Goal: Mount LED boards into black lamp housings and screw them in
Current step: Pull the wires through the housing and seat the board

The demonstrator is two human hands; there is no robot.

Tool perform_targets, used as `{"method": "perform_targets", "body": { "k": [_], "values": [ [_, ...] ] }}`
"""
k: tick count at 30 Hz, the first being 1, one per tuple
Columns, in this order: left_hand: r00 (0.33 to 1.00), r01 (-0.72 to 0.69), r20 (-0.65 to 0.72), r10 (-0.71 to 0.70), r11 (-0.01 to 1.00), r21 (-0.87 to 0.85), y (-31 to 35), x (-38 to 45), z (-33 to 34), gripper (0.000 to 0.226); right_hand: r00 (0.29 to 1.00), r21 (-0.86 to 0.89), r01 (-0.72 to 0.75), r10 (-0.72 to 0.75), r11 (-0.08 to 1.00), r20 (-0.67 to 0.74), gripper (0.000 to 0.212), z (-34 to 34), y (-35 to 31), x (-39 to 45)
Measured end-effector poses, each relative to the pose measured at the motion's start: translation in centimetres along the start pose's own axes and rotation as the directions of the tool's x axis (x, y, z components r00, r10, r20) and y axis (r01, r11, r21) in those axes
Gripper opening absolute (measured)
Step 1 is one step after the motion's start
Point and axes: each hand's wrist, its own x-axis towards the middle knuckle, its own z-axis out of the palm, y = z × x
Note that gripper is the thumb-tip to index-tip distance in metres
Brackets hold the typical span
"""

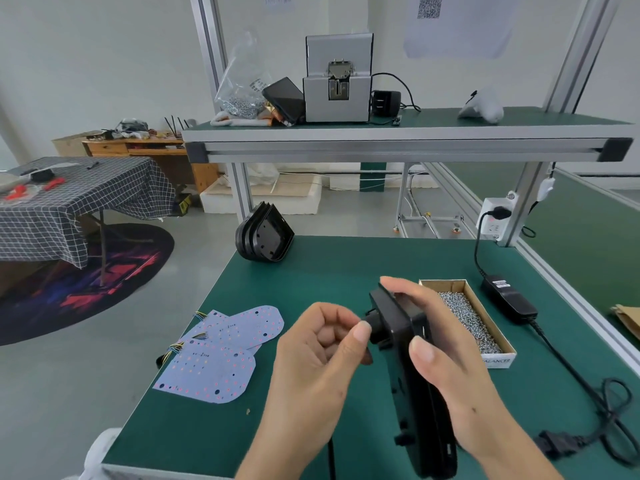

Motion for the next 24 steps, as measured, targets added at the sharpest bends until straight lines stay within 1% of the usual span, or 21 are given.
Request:
{"method": "perform_targets", "body": {
  "k": [1, 2, 3, 4, 6, 8, 11, 14, 16, 19, 24],
  "values": [
    [0.999, 0.026, 0.02, -0.026, 1.0, 0.013, 0.0, 0.0, -0.3, 0.026, 0.999, 0.101, -0.04, 0.042, 0.994, -0.017, 0.06, 0.6, 0.3, -1.3],
    [0.998, 0.049, 0.037, -0.05, 0.999, 0.021, 0.0, 0.1, -0.6, 0.028, 0.998, 0.06, -0.034, 0.036, 0.998, -0.045, 0.061, -0.1, 0.4, -1.9],
    [0.996, 0.068, 0.051, -0.069, 0.997, 0.024, -0.1, 0.2, -0.9, 0.029, 1.0, 0.025, 0.002, -0.001, 1.0, -0.024, 0.063, 0.0, 1.1, -1.9],
    [0.995, 0.081, 0.061, -0.082, 0.997, 0.019, -0.1, 0.3, -1.2, 0.028, 1.0, 0.037, -0.004, 0.004, 0.999, 0.001, 0.066, 0.5, 1.1, -2.1],
    [0.993, 0.098, 0.072, -0.097, 0.995, -0.012, 0.0, 0.4, -1.6, 0.027, 1.0, 0.058, 0.029, -0.029, 0.998, -0.006, 0.072, 0.5, 1.3, -2.2],
    [0.991, 0.118, 0.067, -0.114, 0.992, -0.051, -0.1, 0.5, -1.8, 0.027, 0.999, 0.046, 0.007, -0.009, 0.999, 0.032, 0.075, 0.1, 0.7, -1.8],
    [0.992, 0.126, 0.041, -0.123, 0.988, -0.09, -0.2, 0.4, -1.9, 0.029, 0.998, 0.029, 0.052, -0.053, 0.998, 0.027, 0.069, 0.7, 0.2, -1.9],
    [0.992, 0.123, 0.036, -0.119, 0.986, -0.11, 0.0, 0.4, -1.8, 0.028, 0.999, 0.033, 0.033, -0.034, 0.999, 0.033, 0.069, 0.6, 0.1, -1.9],
    [0.992, 0.125, 0.047, -0.12, 0.984, -0.128, 0.1, 0.3, -1.8, 0.026, 0.999, 0.011, 0.031, -0.031, 0.999, 0.032, 0.073, 0.5, -0.1, -1.9],
    [0.99, 0.137, 0.053, -0.13, 0.977, -0.161, 0.3, 0.2, -1.7, 0.025, 0.999, 0.003, 0.038, -0.038, 0.999, 0.025, 0.085, 0.6, -0.2, -2.0],
    [0.988, 0.15, 0.057, -0.141, 0.97, -0.193, 0.3, 0.0, -1.3, 0.024, 0.999, 0.079, 0.039, -0.04, 0.996, 0.014, 0.09, 0.7, -0.1, -2.1]
  ]
}}
